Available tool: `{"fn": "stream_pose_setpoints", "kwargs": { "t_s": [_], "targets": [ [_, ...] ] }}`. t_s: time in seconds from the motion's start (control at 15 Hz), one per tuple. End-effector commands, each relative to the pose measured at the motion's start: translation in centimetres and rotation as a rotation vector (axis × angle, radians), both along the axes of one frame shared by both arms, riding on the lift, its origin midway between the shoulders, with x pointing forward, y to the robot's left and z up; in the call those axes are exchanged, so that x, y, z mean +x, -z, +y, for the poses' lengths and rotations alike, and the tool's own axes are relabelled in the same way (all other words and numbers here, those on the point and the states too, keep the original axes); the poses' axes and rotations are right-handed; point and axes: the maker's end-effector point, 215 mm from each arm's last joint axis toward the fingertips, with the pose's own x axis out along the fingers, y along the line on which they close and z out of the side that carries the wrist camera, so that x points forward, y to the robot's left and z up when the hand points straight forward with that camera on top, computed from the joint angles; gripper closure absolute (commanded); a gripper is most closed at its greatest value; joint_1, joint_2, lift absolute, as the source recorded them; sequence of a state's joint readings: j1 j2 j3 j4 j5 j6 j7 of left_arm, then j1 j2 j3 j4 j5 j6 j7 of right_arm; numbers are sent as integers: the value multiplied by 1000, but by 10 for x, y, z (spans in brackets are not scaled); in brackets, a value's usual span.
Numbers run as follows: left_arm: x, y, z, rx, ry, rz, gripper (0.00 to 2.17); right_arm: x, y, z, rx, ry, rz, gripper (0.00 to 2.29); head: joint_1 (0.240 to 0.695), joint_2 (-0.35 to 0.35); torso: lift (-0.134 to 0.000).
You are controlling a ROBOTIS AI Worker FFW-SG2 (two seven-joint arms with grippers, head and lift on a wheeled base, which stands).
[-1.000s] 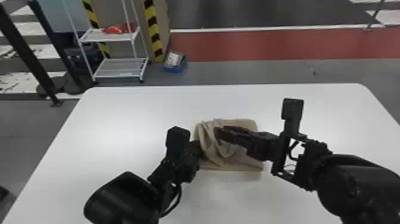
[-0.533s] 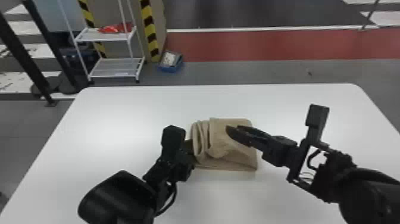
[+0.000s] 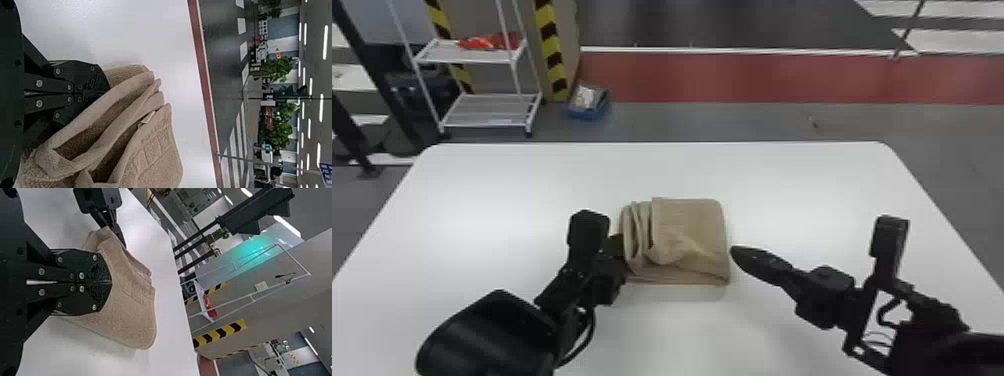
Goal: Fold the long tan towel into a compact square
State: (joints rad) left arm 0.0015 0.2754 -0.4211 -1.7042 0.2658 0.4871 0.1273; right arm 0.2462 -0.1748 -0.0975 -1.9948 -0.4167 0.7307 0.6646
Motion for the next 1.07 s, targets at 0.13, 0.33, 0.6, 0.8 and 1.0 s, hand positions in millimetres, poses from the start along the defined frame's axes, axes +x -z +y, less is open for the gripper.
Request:
{"fn": "stream_pose_setpoints", "kwargs": {
  "t_s": [0.13,0.33,0.6,0.8,1.0],
  "targets": [
    [0,0,-1,-2,1,1,1905,-33,19,-7,17,-10,34,2246,695,-38,-123],
    [-1,-1,-5,-4,4,-2,1905,-35,34,-4,12,-17,59,2246,695,-44,-123],
    [-2,-5,-4,-6,7,-9,1905,-26,54,12,-25,-39,99,2246,695,-43,-123],
    [-7,-6,-4,-14,7,-10,1905,-21,61,30,-52,-63,119,2246,695,-27,-123],
    [-9,-12,-2,-21,6,-19,1905,-14,65,29,-78,-44,128,2246,695,-6,-123]
  ]
}}
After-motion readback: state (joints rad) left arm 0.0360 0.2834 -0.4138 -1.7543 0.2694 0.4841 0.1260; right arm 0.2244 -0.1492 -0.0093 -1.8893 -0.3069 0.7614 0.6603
